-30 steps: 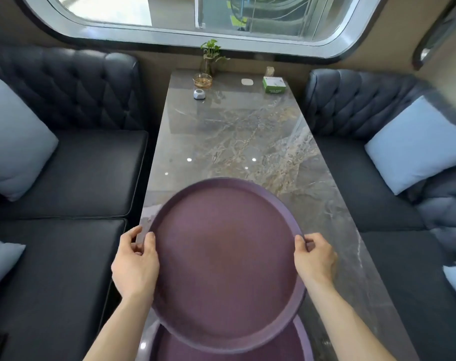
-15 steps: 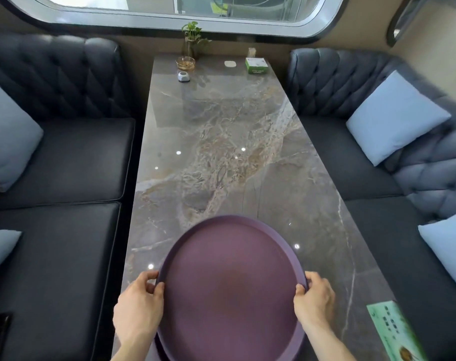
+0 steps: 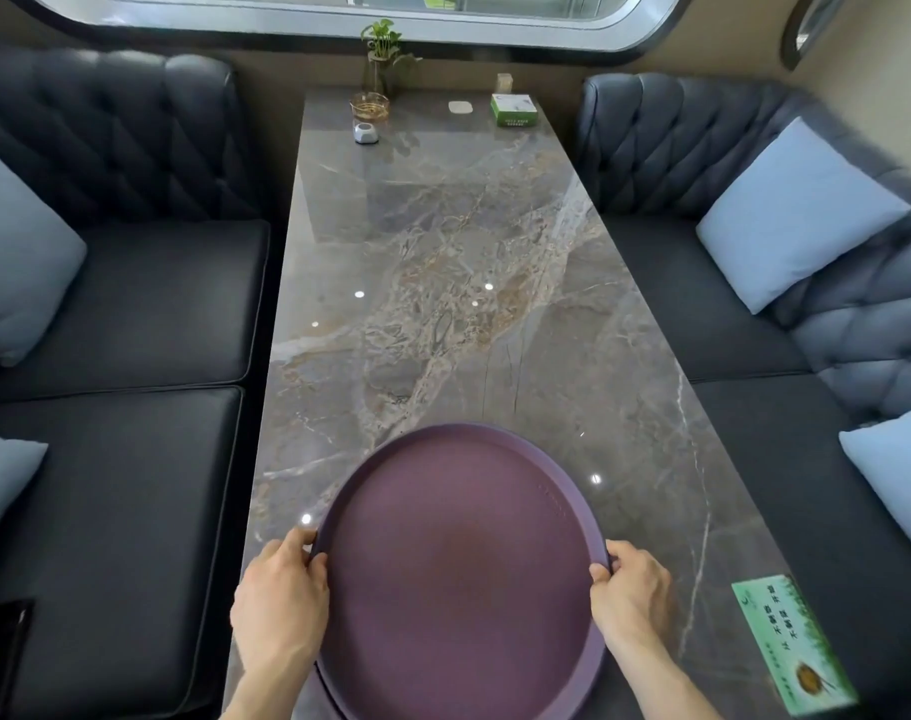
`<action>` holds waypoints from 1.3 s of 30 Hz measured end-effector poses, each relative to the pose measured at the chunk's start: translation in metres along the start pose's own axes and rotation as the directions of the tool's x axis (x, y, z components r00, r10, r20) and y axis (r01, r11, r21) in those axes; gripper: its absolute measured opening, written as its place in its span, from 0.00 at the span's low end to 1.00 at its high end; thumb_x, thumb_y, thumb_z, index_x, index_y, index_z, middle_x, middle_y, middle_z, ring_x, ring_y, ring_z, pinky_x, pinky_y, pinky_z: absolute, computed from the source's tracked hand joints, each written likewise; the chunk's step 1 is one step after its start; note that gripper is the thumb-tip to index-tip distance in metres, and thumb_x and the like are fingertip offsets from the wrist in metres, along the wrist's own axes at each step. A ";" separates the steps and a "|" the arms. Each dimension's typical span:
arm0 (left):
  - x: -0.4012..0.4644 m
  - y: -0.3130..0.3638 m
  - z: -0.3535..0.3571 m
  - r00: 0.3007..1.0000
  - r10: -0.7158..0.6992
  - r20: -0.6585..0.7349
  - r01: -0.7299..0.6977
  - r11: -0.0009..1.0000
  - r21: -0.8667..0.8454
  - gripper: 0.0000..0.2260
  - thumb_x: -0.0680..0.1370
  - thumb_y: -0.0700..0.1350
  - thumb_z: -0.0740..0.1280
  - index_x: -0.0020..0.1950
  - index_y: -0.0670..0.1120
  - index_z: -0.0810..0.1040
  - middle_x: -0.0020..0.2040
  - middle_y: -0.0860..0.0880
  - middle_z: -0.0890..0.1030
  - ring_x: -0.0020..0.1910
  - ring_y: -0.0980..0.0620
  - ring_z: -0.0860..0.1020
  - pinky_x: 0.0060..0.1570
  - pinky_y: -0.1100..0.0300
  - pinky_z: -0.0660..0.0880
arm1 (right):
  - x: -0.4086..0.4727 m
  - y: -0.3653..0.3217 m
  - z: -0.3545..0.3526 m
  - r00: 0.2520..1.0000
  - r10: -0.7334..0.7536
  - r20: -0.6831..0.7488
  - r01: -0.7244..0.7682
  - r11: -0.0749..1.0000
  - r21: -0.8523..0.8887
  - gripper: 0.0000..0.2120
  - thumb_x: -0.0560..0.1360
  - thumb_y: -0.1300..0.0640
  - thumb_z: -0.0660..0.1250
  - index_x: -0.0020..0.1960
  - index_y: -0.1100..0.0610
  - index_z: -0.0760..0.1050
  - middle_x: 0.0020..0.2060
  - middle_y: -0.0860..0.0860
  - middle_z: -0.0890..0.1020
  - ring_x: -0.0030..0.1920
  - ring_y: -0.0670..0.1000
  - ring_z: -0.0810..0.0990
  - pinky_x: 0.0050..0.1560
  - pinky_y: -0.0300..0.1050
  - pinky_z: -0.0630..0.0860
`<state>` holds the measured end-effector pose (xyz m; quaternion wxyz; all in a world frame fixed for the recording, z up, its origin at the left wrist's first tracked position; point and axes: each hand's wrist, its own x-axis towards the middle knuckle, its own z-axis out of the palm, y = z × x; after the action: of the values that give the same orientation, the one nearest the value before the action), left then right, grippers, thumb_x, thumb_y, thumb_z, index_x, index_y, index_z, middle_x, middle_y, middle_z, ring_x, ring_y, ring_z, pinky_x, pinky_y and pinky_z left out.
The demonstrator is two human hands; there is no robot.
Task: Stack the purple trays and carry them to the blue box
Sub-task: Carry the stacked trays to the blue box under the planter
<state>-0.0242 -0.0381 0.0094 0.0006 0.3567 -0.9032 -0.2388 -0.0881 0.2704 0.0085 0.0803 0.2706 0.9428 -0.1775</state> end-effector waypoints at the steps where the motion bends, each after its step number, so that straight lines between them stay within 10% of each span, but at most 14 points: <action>1: 0.000 -0.001 0.000 1.000 -0.005 0.004 0.005 1.000 0.002 0.09 0.76 0.46 0.68 0.55 0.51 0.81 0.50 0.51 0.83 0.47 0.43 0.81 0.44 0.51 0.75 | -0.001 -0.001 -0.001 1.000 -0.001 0.012 0.001 1.000 -0.016 0.11 0.74 0.60 0.70 0.56 0.54 0.81 0.48 0.53 0.81 0.50 0.58 0.79 0.44 0.46 0.74; 7: 0.003 -0.005 0.002 0.999 -0.036 0.022 0.035 0.999 0.010 0.10 0.76 0.47 0.67 0.57 0.53 0.81 0.51 0.52 0.84 0.46 0.43 0.81 0.42 0.54 0.72 | -0.002 -0.006 -0.008 0.998 -0.010 0.064 0.012 0.999 -0.036 0.17 0.74 0.61 0.70 0.62 0.55 0.79 0.55 0.56 0.83 0.57 0.61 0.79 0.55 0.50 0.77; 39: 0.006 -0.003 -0.004 0.984 -0.172 0.052 0.176 0.981 -0.079 0.04 0.73 0.47 0.72 0.46 0.55 0.81 0.42 0.55 0.85 0.46 0.43 0.80 0.47 0.51 0.75 | -0.016 -0.018 -0.027 0.988 -0.028 0.155 0.061 0.975 -0.212 0.12 0.76 0.62 0.67 0.59 0.57 0.80 0.54 0.53 0.83 0.53 0.57 0.81 0.47 0.46 0.76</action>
<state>-0.0259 -0.0452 0.0106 -0.0256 0.4285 -0.8576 -0.2833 -0.0858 0.2584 0.0432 0.1762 0.2247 0.9536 -0.0957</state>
